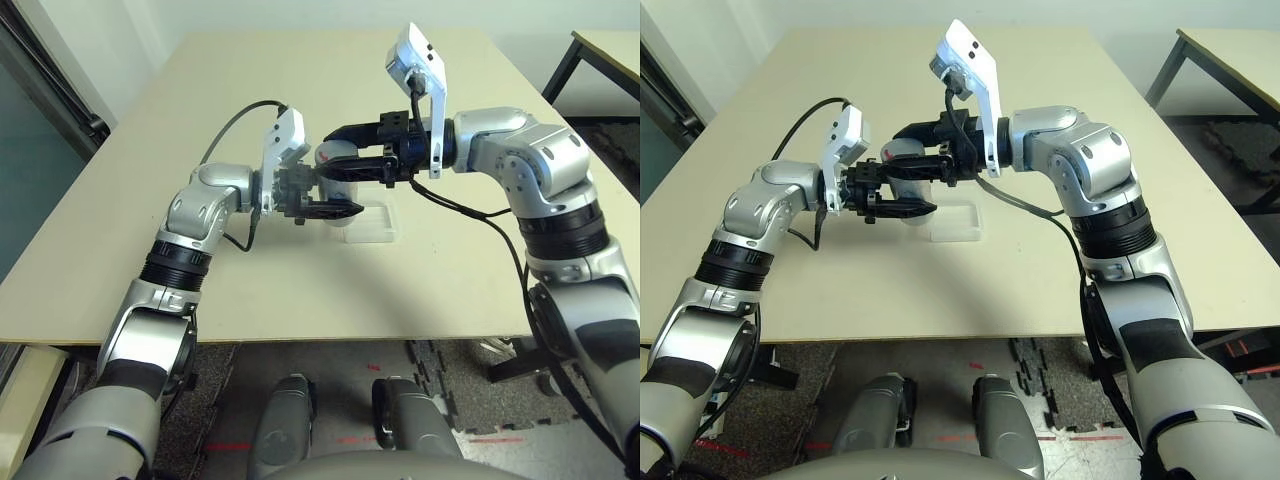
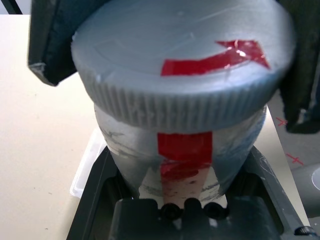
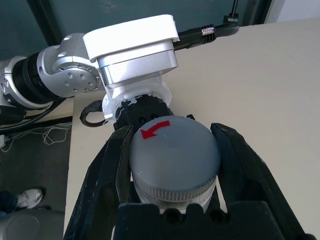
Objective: Pour the medicine from the bottle into the box.
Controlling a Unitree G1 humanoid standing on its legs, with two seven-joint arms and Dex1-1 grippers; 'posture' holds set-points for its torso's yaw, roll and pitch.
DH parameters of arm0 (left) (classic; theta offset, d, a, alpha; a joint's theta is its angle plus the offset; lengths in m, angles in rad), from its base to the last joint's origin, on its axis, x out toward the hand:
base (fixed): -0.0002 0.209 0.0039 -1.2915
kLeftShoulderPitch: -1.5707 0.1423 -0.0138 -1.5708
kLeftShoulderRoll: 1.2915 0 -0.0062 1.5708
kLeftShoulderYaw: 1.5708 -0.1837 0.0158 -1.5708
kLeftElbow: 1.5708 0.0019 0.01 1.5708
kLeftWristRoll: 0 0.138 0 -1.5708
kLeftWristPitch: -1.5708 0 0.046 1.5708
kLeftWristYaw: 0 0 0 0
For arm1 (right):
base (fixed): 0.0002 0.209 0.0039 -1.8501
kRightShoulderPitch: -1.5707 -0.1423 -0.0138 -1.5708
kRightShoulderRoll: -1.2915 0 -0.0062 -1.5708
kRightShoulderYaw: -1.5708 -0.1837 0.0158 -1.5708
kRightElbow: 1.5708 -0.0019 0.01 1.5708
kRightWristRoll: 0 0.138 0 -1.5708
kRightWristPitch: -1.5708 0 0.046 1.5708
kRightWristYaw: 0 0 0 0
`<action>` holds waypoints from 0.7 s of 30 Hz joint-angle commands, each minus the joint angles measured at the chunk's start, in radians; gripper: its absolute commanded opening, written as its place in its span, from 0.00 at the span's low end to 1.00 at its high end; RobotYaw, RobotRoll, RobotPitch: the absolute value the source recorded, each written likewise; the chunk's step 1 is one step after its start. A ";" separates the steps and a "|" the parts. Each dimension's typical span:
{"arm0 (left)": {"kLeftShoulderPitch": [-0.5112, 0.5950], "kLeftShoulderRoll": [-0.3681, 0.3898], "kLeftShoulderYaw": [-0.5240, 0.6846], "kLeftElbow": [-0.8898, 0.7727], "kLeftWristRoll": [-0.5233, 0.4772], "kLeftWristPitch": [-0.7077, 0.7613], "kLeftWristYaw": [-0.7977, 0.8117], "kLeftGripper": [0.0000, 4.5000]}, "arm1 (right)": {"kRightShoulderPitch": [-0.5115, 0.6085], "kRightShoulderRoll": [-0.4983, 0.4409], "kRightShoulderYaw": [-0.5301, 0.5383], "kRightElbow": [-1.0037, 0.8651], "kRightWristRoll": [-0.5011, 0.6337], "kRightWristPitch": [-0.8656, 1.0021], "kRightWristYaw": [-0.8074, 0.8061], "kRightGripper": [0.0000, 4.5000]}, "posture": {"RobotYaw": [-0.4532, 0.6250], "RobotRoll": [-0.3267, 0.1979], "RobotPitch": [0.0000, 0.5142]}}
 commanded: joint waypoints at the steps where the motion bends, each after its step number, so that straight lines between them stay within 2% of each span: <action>1: 0.009 0.004 -0.013 -0.005 0.016 -0.001 -0.003 0.56 | -0.009 -0.003 0.002 -0.016 0.001 -0.004 0.011 0.57 | 0.51 0.62 0.19; 7: 0.016 0.007 -0.018 -0.008 0.021 -0.006 -0.004 0.56 | -0.027 0.006 -0.013 -0.003 0.003 -0.001 -0.004 0.57 | 0.51 0.62 0.19; 21: 0.045 0.008 -0.024 -0.027 0.031 -0.016 0.000 0.56 | -0.117 0.039 -0.074 0.157 -0.055 -0.006 -0.169 0.57 | 0.51 0.62 0.16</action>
